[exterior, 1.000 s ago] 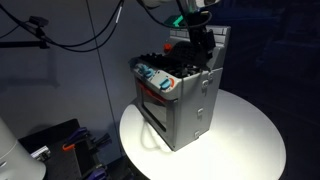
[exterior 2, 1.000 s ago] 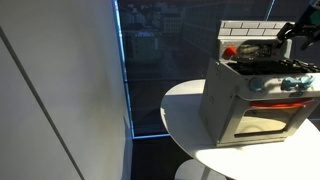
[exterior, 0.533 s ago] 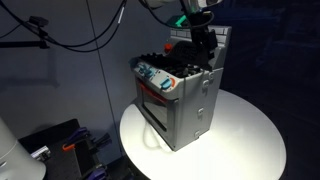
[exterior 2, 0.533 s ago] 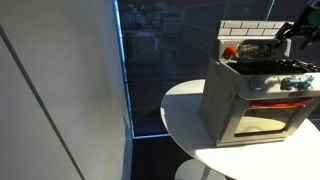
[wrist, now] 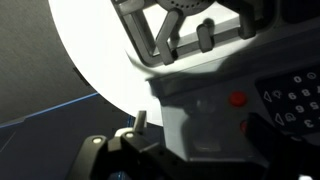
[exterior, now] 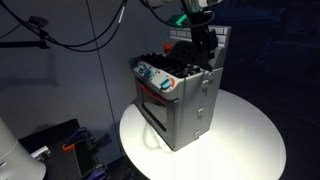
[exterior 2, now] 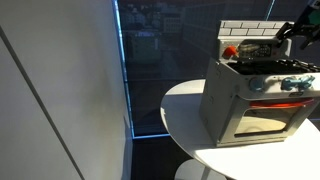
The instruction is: Press the top switch on the stove
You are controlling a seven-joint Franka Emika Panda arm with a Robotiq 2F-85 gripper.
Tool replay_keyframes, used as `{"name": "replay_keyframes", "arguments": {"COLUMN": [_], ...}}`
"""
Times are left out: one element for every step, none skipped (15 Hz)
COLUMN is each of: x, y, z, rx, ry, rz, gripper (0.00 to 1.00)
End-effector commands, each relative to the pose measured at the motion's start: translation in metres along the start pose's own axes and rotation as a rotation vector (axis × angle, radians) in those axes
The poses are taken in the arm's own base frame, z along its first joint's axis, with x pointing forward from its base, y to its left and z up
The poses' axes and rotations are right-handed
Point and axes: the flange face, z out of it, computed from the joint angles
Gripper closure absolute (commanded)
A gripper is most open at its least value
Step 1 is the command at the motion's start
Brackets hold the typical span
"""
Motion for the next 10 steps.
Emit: {"name": "replay_keyframes", "arguments": {"x": [-0.007, -0.013, -0.019, -0.027, -0.036, -0.045, -0.055, -0.065, -0.075, -0.086], "y": [0.009, 0.012, 0.014, 0.017, 0.02, 0.024, 0.027, 0.03, 0.034, 0.038], "z": [-0.016, -0.02, -0.025, -0.029, -0.033, -0.037, -0.04, -0.043, -0.046, -0.048], "rx": [0.005, 0.008, 0.009, 0.009, 0.01, 0.011, 0.011, 0.013, 0.012, 0.011], "ry": [-0.006, -0.013, -0.02, -0.024, -0.031, -0.037, -0.045, -0.061, -0.075, -0.095], "rz": [0.002, 0.0, -0.003, -0.002, -0.004, -0.005, -0.006, -0.011, -0.015, -0.02], "gripper": [0.0, 0.0, 0.0, 0.0, 0.0, 0.0, 0.0, 0.0, 0.0, 0.0]}}
